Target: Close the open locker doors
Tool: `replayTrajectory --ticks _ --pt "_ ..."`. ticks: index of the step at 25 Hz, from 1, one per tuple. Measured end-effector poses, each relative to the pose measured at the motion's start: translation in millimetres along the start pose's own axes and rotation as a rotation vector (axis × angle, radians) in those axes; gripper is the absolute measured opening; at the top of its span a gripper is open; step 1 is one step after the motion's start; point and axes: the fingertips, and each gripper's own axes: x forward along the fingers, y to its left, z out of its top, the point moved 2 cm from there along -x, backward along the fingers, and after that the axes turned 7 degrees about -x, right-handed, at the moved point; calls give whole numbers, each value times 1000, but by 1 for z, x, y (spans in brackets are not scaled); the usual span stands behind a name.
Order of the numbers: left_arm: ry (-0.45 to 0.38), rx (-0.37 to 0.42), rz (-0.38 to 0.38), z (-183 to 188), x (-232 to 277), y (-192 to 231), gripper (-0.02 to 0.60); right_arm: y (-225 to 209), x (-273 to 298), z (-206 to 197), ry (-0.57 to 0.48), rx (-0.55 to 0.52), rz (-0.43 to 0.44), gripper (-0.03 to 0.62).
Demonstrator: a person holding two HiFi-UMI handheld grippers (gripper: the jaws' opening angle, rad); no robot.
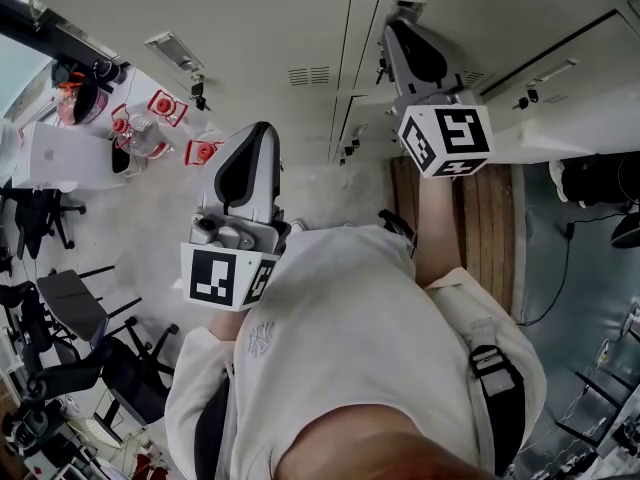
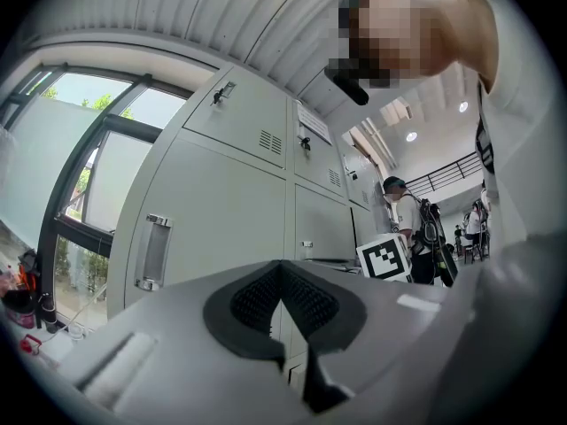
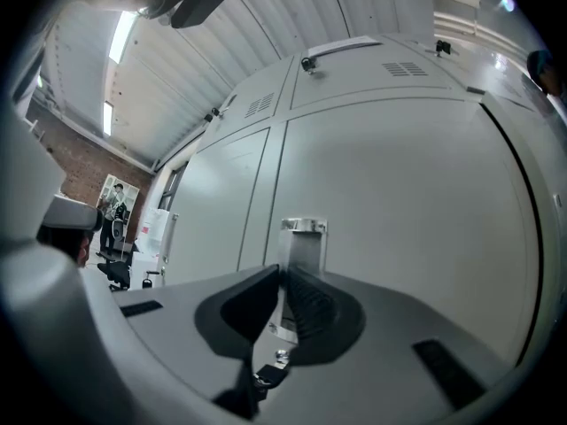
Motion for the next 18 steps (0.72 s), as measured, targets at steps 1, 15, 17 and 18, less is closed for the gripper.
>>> replayTrajectory --ticks 1,15,17,18 --pt "-1 0 1 0 -1 0 8 0 0 0 1 0 -4 34" --pt "-8 11 0 4 -11 -12 9 -2 -8 2 65 -22 -95 37" --pt "-8 11 -1 5 -13 -14 9 -3 -14 6 53 -17 -104 37" --pt "-8 12 -3 5 -14 -15 8 -4 -19 10 45 -16 -109 37"
